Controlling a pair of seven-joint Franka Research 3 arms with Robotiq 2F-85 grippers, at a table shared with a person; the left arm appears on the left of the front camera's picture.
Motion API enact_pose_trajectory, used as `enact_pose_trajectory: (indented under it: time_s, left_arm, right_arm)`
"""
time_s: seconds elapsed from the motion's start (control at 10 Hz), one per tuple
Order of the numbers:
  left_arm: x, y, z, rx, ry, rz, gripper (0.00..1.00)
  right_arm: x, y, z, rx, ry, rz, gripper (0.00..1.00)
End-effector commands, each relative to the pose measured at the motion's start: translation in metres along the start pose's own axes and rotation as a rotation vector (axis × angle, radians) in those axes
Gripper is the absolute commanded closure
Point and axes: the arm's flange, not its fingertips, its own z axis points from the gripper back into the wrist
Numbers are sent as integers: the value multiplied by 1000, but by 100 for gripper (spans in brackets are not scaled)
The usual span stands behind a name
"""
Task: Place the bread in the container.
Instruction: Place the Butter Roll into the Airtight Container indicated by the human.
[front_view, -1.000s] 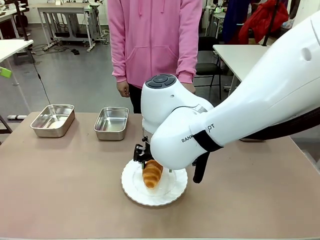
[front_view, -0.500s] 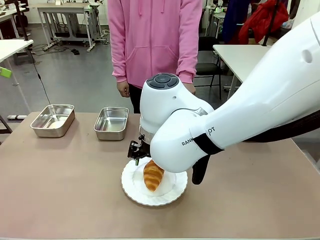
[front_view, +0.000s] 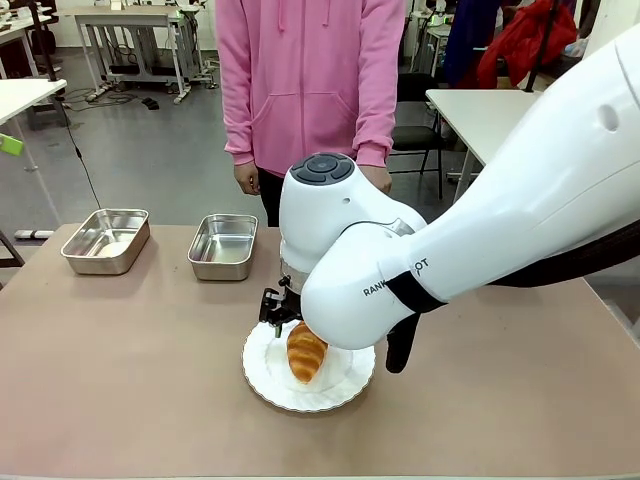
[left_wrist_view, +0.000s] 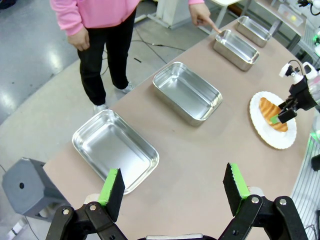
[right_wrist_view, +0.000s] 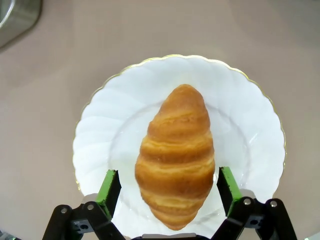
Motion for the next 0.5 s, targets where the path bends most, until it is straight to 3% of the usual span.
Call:
enact_pose_trajectory:
  time_s: [0.0, 0.4]
  left_arm:
    - [1, -1, 1, -3, -7, -15, 0]
    - [1, -1, 1, -3, -7, -15, 0]
  right_arm:
    - [2, 3, -11, -16, -1, -21, 0]
    - [-2, 0, -16, -17, 20, -7, 0]
